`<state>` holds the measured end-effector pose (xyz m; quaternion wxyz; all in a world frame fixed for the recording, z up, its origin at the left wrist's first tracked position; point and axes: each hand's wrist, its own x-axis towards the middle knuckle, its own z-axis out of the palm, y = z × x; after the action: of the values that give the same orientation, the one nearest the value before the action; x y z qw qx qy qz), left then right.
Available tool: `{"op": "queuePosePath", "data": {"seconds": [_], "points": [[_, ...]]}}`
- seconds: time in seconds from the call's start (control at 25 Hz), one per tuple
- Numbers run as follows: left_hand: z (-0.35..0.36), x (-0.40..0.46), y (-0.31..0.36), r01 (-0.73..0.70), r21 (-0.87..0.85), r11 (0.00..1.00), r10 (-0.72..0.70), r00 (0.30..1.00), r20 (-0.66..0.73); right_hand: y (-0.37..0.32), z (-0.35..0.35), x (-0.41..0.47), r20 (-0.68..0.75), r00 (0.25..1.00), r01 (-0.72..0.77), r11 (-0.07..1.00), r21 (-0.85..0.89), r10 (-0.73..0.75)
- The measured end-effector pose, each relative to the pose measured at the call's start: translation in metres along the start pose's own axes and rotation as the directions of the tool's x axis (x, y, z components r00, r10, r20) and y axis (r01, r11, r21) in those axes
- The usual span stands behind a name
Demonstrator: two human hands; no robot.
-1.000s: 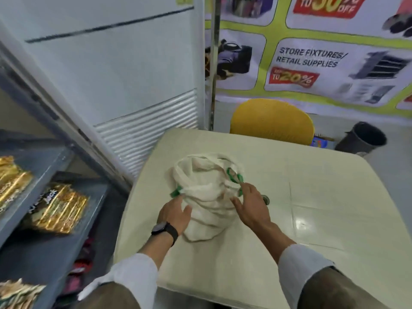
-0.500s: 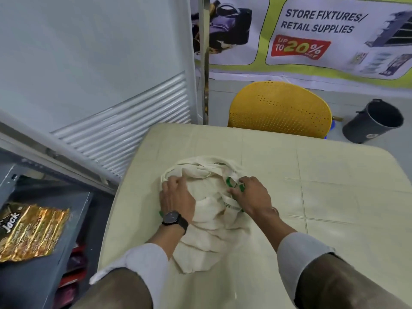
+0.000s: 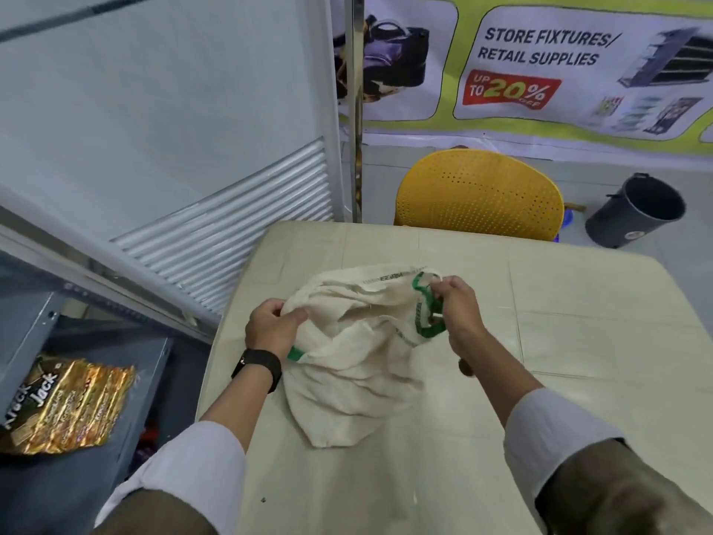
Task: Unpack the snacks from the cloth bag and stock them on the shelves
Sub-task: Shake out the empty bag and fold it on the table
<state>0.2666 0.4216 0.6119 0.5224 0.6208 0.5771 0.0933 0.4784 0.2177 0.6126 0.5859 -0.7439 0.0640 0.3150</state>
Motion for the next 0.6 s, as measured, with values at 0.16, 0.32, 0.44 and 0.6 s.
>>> {"op": "queuePosePath", "data": {"seconds": [0.16, 0.32, 0.44, 0.6], "points": [[-0.017, -0.026, 0.033, -0.150, 0.678, 0.719, -0.058, 0.960, 0.273, -0.067, -0.002, -0.038, 0.242, 0.958, 0.115, 0.981, 0.157, -0.151], [0.033, -0.042, 0.078, -0.498, 0.566, 0.657, 0.286, 0.859, 0.424, -0.106, 0.001, -0.069, 0.497, 0.848, 0.159, 0.983, 0.091, -0.183], [0.056, -0.042, 0.085, -0.500, 0.452, 0.739, 0.302, 0.845, 0.442, -0.116, -0.006, -0.078, 0.534, 0.821, 0.175, 0.980, 0.099, -0.201], [0.012, -0.040, 0.090, -0.491, 0.531, 0.691, 0.430, 0.869, 0.245, -0.098, -0.027, -0.081, 0.436, 0.856, 0.477, 0.749, -0.459, -0.279]]}}
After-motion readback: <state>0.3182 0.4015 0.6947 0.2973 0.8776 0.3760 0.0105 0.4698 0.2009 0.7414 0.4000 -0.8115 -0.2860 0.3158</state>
